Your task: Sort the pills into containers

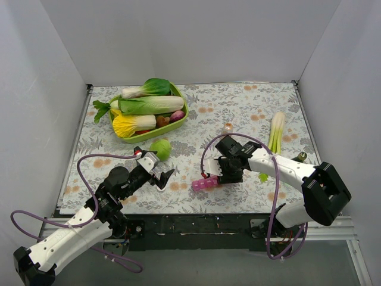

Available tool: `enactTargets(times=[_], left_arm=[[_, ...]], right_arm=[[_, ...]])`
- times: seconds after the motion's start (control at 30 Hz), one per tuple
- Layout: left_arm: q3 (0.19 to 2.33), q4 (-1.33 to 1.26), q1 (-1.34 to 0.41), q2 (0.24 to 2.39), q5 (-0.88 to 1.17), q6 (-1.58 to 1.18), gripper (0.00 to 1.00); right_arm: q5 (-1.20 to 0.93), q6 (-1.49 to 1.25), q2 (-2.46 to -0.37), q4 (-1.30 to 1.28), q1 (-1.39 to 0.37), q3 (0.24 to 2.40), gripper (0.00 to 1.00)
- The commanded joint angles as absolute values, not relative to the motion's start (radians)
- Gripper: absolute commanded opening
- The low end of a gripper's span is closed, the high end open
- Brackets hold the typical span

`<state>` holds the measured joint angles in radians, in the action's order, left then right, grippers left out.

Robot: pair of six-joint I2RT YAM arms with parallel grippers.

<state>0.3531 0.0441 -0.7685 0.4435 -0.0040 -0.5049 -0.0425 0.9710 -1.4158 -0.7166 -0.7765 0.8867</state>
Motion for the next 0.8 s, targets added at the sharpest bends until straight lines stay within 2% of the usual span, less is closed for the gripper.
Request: enactTargets(times=[0.0, 0.77], left_arm=[[0.348, 0.038, -0.764, 0.439, -0.002, -0.491, 0.98], [0.345, 0.040, -0.764, 0.436, 0.028, -0.485, 0.98]], right_arm=[[-0.006, 0.966, -1.425, -0.744, -0.802, 0.927, 0.01], [0.094, 0.946, -1.465, -0.790, -0.861, 0.971, 0.01]])
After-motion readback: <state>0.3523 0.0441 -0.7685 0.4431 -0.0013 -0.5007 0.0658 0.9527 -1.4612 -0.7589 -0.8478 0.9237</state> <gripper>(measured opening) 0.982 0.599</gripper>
